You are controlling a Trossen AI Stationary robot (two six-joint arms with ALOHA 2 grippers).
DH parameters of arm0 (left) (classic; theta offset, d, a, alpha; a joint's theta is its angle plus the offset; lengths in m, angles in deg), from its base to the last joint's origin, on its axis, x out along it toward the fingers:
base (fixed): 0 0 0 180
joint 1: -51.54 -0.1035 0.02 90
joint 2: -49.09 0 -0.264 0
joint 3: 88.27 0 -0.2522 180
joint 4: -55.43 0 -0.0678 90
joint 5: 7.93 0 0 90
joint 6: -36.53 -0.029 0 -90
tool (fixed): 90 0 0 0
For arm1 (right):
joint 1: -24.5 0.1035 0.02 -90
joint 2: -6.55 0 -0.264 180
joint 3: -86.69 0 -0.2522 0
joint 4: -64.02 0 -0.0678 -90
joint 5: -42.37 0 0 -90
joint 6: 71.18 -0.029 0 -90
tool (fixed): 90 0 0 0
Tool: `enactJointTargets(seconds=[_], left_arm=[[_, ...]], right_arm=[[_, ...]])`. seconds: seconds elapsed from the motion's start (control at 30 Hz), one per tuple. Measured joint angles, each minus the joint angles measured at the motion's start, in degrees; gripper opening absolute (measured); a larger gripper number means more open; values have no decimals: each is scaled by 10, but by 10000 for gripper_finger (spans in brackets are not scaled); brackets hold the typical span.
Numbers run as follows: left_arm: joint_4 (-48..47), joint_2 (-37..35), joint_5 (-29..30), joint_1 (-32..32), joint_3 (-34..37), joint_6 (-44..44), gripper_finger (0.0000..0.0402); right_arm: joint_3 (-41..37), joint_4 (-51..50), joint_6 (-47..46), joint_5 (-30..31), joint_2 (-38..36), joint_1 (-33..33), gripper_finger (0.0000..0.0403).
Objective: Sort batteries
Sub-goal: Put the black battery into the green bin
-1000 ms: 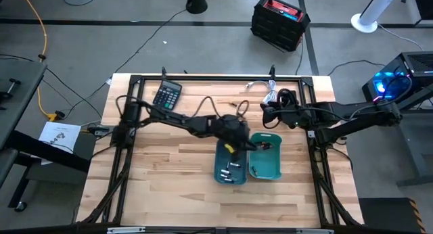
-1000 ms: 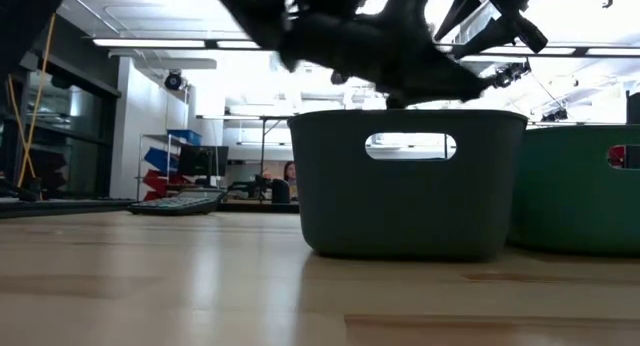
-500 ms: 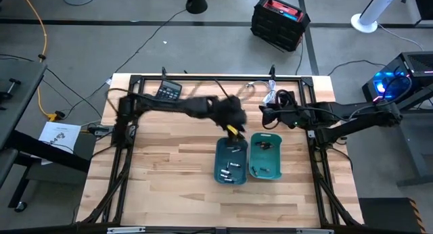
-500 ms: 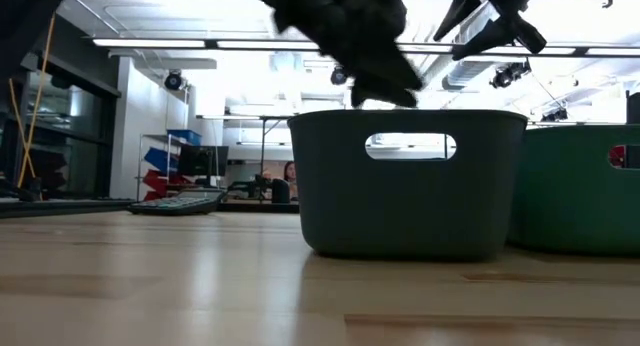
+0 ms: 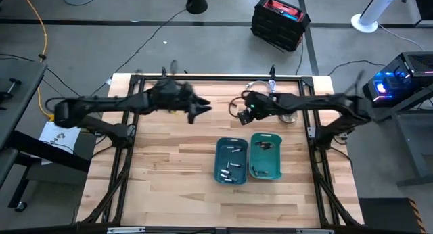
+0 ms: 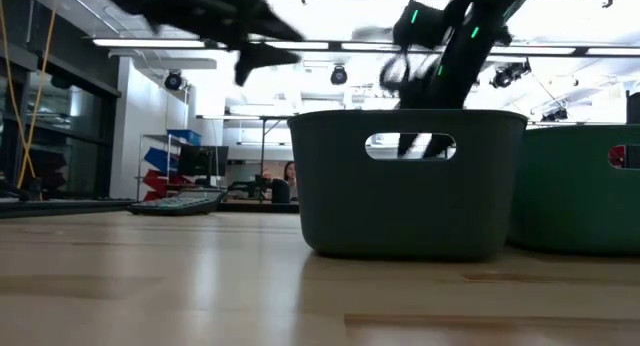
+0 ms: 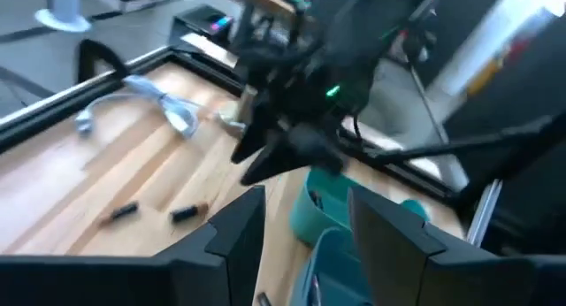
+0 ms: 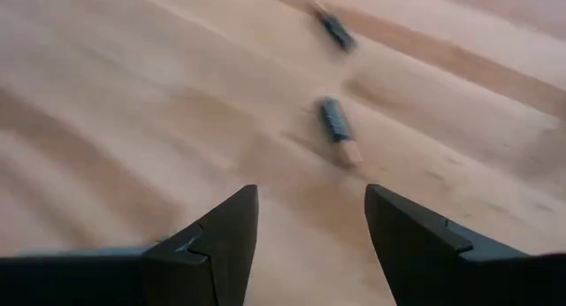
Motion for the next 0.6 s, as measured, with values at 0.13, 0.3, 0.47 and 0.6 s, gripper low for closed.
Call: enactJointTargets(seconds=[0.13,0.3,0.47,0.6], left_arm=[[6,-74,41,5,78,54,156],[4,-126,72,6,120,97,156],[8,-139,71,11,123,101,156],[4,-136,71,13,124,100,156]], right_arm=[[0,15,28,-8,71,-47,203],[0,104,104,-49,126,-76,203],[0,137,142,-63,158,-78,203],[0,147,173,-62,175,-74,203]])
